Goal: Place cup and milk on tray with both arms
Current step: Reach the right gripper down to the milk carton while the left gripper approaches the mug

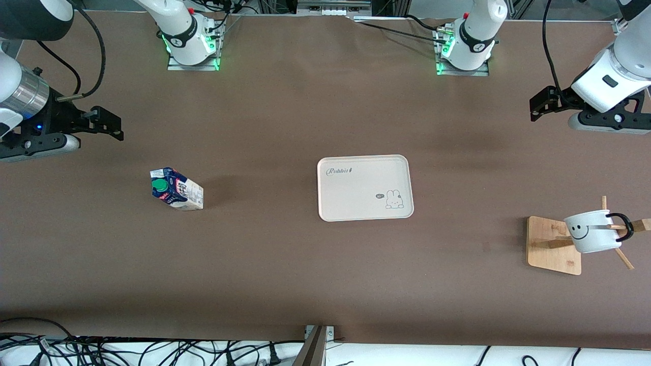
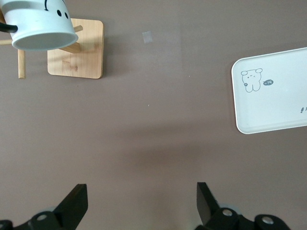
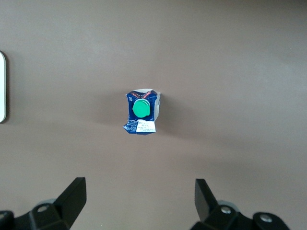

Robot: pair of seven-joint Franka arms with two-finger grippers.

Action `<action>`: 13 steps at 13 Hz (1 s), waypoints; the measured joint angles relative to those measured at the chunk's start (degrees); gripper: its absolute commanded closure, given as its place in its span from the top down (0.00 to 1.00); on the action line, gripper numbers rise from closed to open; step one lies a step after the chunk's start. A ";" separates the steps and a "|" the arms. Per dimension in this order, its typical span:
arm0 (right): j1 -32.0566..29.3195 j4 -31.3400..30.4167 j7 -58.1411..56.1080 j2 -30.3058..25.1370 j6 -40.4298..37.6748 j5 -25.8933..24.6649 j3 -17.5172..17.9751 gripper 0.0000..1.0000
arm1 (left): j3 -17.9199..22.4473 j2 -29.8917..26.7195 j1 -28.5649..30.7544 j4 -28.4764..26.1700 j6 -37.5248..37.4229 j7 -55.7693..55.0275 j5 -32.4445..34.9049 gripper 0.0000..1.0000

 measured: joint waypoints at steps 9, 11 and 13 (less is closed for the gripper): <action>0.06 -0.78 0.04 0.94 -0.17 0.00 0.00 1.00 | -0.37 0.73 -0.14 0.79 -0.06 0.00 0.00 1.00; 0.12 -2.90 0.26 2.66 2.94 0.00 0.01 1.00 | -0.39 1.09 -0.16 1.22 -0.06 0.00 0.00 1.00; 0.21 -5.85 0.99 5.10 7.99 0.00 0.04 1.00 | -0.42 2.19 -0.18 2.93 -0.06 0.00 0.00 1.00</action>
